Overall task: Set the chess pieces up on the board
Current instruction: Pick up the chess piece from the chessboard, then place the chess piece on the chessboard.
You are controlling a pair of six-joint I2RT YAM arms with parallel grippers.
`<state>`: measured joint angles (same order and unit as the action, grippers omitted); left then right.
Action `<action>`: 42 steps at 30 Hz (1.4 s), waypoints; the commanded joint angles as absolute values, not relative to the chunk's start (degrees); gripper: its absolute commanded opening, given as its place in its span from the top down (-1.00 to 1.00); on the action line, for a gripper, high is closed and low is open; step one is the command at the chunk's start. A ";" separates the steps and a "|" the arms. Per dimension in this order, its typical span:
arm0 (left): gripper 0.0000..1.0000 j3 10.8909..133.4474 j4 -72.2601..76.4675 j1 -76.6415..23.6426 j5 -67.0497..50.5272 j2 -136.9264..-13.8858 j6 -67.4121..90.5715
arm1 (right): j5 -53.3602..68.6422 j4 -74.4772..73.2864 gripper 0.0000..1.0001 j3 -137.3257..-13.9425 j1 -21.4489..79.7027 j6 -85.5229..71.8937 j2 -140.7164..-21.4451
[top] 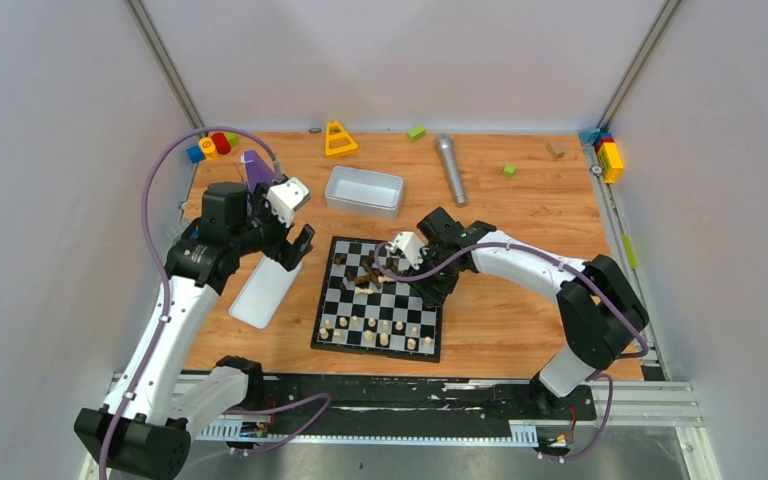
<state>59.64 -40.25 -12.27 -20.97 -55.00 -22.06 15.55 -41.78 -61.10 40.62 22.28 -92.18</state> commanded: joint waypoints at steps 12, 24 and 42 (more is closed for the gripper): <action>-1.00 59.24 -39.06 -11.87 -22.00 -54.86 -23.50 | 21.13 -40.54 0.90 -60.39 40.81 22.75 -92.12; -1.00 59.20 -39.54 -11.87 -22.05 -54.76 -23.82 | 22.20 -41.66 1.00 -55.82 45.10 24.26 -87.18; -1.00 58.85 -39.72 -11.87 -22.34 -54.75 -24.08 | 20.20 -42.10 1.00 -54.33 49.01 25.56 -87.80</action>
<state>58.87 -40.53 -12.27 -21.12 -55.09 -23.33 20.62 -41.91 -55.42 48.10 24.34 -88.71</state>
